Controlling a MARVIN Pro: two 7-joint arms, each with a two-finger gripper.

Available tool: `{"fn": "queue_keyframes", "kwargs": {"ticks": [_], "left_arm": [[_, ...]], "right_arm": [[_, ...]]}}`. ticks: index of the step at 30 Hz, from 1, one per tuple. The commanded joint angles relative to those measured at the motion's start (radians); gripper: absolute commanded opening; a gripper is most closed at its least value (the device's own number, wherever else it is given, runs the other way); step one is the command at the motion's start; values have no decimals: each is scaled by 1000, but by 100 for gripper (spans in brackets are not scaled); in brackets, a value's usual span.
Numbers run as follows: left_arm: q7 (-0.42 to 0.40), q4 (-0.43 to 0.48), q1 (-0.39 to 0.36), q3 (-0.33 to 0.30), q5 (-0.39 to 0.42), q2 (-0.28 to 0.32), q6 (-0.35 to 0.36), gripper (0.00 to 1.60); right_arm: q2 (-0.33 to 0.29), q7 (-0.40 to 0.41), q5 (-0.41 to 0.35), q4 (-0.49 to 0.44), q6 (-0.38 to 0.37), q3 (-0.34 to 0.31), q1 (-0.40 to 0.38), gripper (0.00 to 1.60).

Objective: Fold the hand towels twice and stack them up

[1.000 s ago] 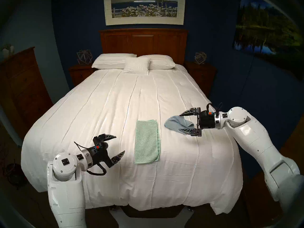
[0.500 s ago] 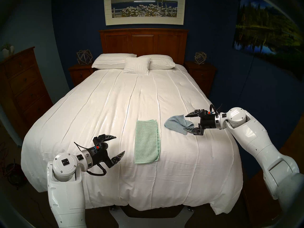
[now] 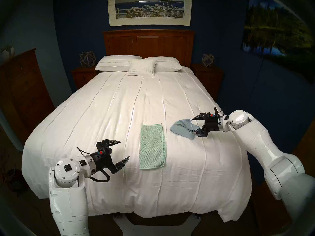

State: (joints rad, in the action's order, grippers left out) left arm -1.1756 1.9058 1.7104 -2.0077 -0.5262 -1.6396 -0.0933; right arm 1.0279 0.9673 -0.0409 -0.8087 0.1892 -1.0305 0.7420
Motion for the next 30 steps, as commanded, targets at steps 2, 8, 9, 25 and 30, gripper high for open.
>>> {"fn": "queue_keyframes", "kwargs": {"ticks": [2,8,9,25,30], "left_arm": [[1,15,-3,0,6,1,0,160],[1,14,-3,0,5,1,-1,160],[1,14,-3,0,5,1,-1,160],[0,10,-6,0,3,1,-1,160],[0,9,-7,0,2,1,-1,160]], "right_arm": [[102,-53,65,103,2,2,-127,160],[132,-79,130,169,9,12,-178,160],[139,-82,137,184,9,17,-191,160],[250,-183,289,304,30,102,-298,160],[267,-191,338,330,53,129,-346,160]]}}
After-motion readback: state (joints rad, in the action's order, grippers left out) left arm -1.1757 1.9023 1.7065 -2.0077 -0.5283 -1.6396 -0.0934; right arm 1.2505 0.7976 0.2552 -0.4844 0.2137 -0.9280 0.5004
